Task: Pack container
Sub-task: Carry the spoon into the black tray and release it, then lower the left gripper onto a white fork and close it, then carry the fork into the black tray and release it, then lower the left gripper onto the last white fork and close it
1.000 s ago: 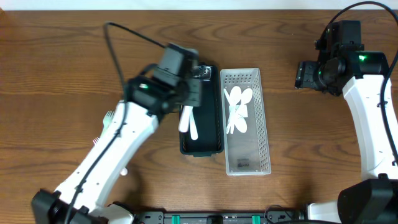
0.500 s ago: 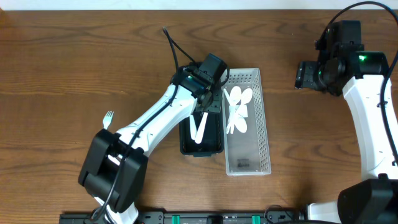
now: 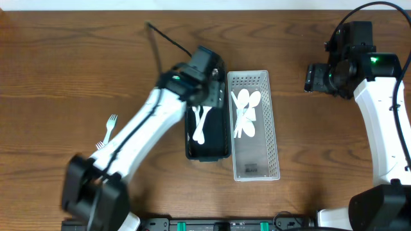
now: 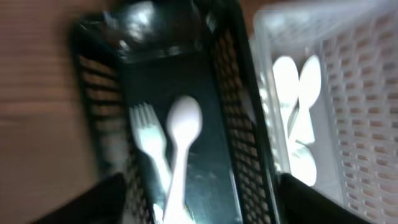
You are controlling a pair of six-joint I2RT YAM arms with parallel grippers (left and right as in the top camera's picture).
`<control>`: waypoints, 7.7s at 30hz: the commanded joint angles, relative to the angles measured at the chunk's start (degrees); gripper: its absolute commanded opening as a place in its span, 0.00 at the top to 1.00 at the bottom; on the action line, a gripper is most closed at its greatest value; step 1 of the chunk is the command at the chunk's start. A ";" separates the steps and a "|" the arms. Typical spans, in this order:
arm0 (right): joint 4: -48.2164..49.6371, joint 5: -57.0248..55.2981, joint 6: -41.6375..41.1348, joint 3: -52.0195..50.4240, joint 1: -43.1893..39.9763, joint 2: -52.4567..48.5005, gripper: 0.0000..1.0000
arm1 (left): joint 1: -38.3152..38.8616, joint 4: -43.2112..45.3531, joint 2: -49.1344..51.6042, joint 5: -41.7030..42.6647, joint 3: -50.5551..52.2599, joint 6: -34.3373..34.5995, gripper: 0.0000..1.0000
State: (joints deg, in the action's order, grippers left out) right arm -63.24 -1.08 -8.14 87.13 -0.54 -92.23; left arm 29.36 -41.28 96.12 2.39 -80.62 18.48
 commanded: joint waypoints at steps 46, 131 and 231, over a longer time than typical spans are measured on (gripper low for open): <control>-2.36 -2.12 3.06 -0.26 -0.26 0.02 0.18 | -45.22 0.02 -17.11 -4.52 43.06 20.94 0.02; -3.74 -2.12 3.08 -0.26 -0.26 0.02 0.16 | -33.14 -0.70 -22.23 -4.15 26.36 5.22 0.94; -2.27 -2.14 3.10 -0.26 -0.26 0.02 0.14 | -47.67 -9.09 21.66 -0.09 3.39 -34.56 0.14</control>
State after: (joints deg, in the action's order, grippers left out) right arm -65.67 -2.59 -5.78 86.89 -0.54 -92.23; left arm -18.17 -50.54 116.95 3.05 -78.81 -15.29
